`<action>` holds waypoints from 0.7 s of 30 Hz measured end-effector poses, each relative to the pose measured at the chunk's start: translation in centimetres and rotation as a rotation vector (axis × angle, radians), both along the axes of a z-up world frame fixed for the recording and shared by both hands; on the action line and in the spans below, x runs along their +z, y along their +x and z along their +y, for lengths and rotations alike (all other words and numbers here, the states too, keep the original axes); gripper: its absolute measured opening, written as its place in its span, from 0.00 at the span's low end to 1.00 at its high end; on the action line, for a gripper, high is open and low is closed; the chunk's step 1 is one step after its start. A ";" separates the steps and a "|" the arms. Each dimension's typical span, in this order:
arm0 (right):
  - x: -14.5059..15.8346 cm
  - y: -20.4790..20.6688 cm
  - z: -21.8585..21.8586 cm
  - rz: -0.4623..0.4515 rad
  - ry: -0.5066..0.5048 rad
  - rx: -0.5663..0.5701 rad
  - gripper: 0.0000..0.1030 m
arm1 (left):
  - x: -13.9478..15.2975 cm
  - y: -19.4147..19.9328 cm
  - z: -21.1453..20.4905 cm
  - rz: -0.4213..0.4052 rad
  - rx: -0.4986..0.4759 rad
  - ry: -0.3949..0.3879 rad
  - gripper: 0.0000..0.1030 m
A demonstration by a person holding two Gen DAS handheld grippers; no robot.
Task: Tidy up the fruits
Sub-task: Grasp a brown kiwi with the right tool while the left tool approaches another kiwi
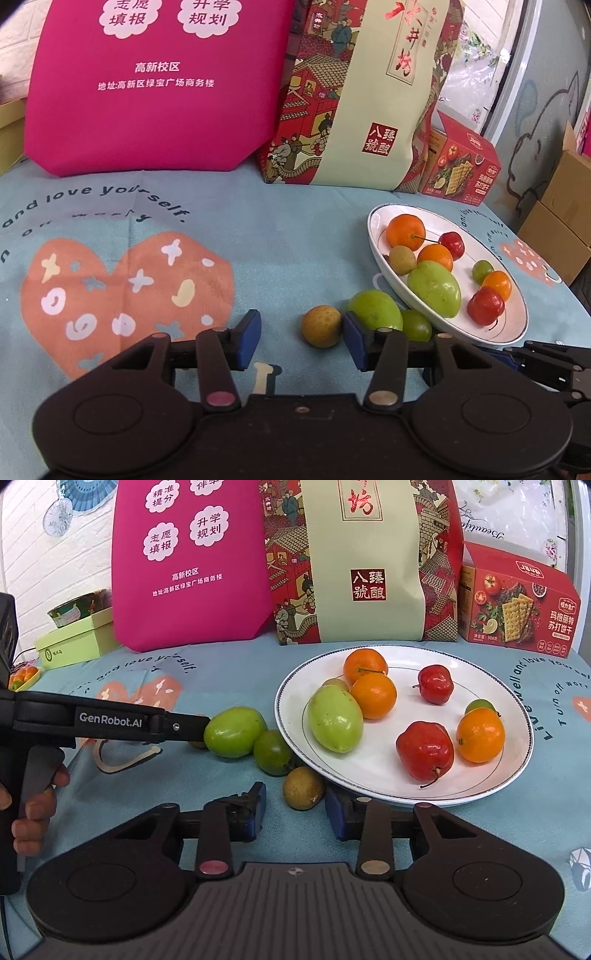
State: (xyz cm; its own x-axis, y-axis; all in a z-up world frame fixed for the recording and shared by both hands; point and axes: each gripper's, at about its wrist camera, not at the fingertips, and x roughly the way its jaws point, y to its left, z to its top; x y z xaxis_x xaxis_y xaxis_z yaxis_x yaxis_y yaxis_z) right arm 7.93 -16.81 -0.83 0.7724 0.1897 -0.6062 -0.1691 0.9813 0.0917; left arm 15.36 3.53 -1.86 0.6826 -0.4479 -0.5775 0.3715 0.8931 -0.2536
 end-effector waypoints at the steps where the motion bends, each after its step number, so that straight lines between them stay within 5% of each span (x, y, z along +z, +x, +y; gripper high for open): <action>1: 0.0 0.0 0.0 0.000 0.001 -0.001 0.53 | 0.0 0.0 0.0 0.000 -0.008 -0.001 1.00; 4: 0.1 -0.2 -0.1 -0.001 0.002 0.002 0.43 | 0.0 -0.2 0.1 0.025 -0.050 -0.037 1.00; 21: 1.2 -4.7 0.5 -0.003 0.010 0.112 0.43 | 0.6 -6.9 -0.4 0.022 0.022 0.092 1.00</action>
State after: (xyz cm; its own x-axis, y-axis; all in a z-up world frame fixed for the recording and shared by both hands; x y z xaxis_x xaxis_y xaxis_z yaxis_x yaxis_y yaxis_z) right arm 3.24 -16.27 0.35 0.7479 0.2807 -0.6016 -0.2775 0.9554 0.1009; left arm 8.47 3.16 -1.24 0.6784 -0.3768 -0.6307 0.3464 0.9211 -0.1777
